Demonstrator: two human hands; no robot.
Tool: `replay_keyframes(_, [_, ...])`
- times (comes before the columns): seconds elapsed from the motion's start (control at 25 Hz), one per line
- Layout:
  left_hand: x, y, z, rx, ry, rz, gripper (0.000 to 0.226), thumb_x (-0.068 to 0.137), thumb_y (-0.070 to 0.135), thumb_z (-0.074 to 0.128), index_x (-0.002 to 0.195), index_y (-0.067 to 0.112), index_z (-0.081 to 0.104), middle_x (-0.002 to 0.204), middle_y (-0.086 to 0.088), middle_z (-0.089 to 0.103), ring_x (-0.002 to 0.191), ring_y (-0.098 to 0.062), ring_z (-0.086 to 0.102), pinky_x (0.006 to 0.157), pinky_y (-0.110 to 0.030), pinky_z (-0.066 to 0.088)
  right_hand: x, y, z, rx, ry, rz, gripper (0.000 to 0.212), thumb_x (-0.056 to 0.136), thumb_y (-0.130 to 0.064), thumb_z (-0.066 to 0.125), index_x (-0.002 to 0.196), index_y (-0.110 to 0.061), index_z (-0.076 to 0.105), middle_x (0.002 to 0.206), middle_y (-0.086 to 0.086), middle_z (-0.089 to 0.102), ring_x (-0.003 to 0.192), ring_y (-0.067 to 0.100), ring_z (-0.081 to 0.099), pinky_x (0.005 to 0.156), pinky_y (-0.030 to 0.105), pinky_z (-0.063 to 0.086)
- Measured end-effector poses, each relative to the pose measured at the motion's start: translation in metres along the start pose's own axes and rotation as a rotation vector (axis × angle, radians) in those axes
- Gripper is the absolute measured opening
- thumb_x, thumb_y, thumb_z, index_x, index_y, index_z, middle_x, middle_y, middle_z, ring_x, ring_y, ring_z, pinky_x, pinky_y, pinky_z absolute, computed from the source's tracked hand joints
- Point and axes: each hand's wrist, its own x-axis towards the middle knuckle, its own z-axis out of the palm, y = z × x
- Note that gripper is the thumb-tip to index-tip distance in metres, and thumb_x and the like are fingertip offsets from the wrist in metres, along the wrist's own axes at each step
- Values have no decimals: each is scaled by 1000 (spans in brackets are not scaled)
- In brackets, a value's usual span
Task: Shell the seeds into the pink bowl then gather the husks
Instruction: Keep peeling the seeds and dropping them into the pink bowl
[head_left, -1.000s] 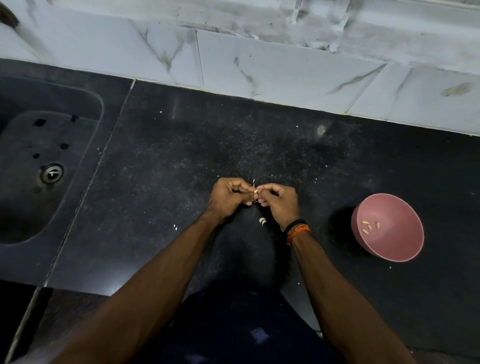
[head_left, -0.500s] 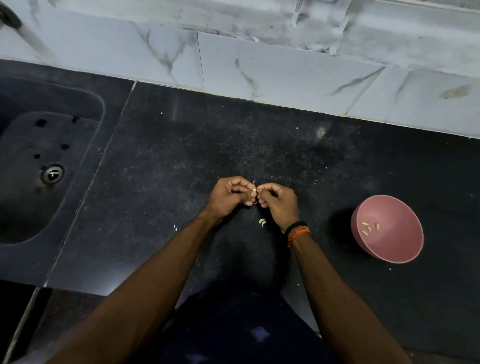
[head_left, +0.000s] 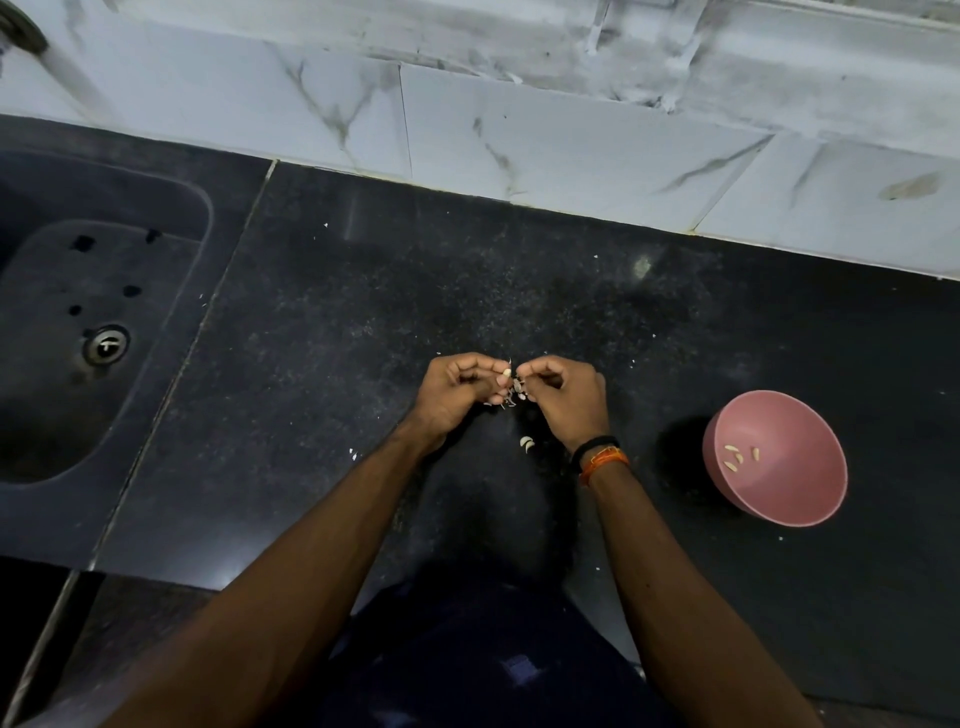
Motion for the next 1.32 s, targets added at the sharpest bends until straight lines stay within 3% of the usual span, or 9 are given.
replay_keyframes(0.16, [-1,-2,-2,-18,3,11,22,85,-4,74,106,-10,71,93,-24,74,81,-30,68,72,-29,59,3,-1,-1,-45,-67,-26,8,90,-18,72,93,-18,80,86,-10,76,83,3,72,84,32,60])
replay_keyframes(0.32, [-2,-2,-1,-18,2,12,21,85,-4,74,105,-9,71,93,-24,74,78,-24,70,71,-28,59,4,3,3,-43,-94,-11,7,91,-17,72,93,-18,79,82,-9,76,81,8,73,81,41,62])
replay_keyframes(0.44, [-3,1,1,-41,-6,17,19,85,-6,72,104,-10,71,92,-26,72,74,-20,70,70,-27,58,5,1,2,-1,-107,25,14,91,-8,71,99,-18,77,87,-6,76,82,9,75,80,40,63])
replay_keyframes(0.56, [-4,2,-2,-105,-6,16,18,86,-5,70,104,-6,70,89,-18,74,75,-20,70,70,-27,58,5,-2,3,59,-97,50,18,92,-4,69,104,-16,75,91,-1,77,82,11,76,78,39,64])
replay_keyframes(0.92, [-5,3,-7,-195,-24,12,22,83,4,73,104,-2,71,92,-19,74,79,-23,71,71,-28,58,4,-6,7,150,-101,87,16,92,-2,70,102,-15,75,92,4,77,82,15,76,80,39,64])
replay_keyframes(1.32, [-6,2,-6,-171,-43,21,15,88,-5,68,103,-3,70,86,-15,75,76,-20,71,70,-26,59,0,-9,6,198,-132,75,13,86,-6,80,96,-14,77,91,3,77,86,15,76,78,35,64])
